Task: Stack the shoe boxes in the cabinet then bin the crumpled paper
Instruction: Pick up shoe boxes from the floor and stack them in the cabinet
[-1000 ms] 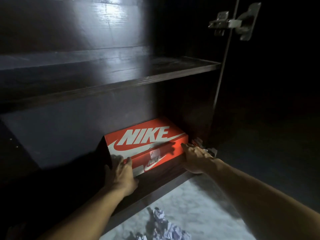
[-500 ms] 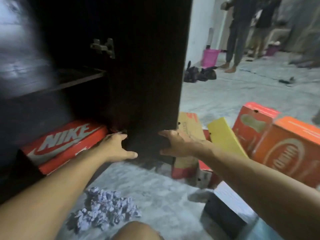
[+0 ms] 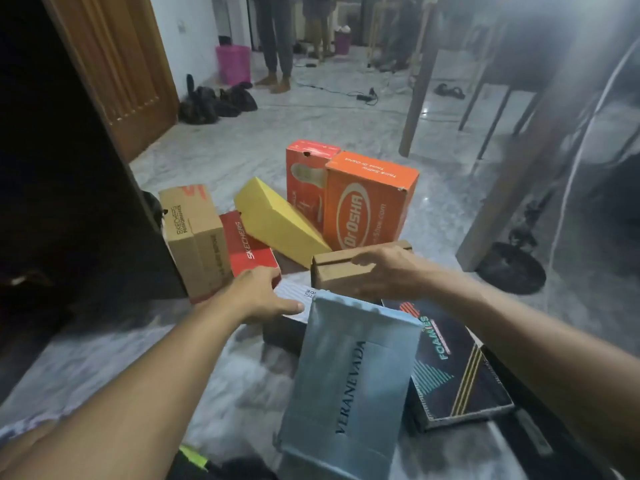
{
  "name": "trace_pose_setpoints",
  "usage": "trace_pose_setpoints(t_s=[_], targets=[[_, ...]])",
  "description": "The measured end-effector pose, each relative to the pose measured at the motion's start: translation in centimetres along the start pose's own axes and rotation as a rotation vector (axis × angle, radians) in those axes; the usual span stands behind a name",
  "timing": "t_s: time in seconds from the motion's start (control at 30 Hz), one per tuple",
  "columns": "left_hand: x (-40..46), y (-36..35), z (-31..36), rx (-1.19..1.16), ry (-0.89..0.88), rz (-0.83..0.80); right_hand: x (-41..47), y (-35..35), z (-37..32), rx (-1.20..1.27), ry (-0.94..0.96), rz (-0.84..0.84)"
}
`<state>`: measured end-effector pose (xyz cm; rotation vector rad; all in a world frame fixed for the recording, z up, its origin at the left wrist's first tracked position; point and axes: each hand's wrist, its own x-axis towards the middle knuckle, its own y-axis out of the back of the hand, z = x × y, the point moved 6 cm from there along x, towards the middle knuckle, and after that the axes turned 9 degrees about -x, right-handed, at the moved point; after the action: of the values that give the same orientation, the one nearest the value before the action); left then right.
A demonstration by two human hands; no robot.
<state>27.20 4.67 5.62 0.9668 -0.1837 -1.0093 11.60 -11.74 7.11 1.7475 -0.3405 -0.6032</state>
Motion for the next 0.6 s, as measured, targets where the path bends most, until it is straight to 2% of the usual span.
trace_pose_setpoints(t_s=[0.17, 0.37, 0.6], targets=[[0.3, -6.3, 1.9, -0.16, 0.004, -0.031, -3.1, -2.1, 6.3, 0.037, -0.079, -0.049], [1.2, -9.7, 2.1, -0.057, -0.048, 0.051, -5.7, -5.8, 13.6, 0.17, -0.294, -0.087], [0.8, -14.6, 9.8, 0.255, -0.448, 0.103, -11.5, -13.0, 20.1, 0.331, -0.593, -0.109]])
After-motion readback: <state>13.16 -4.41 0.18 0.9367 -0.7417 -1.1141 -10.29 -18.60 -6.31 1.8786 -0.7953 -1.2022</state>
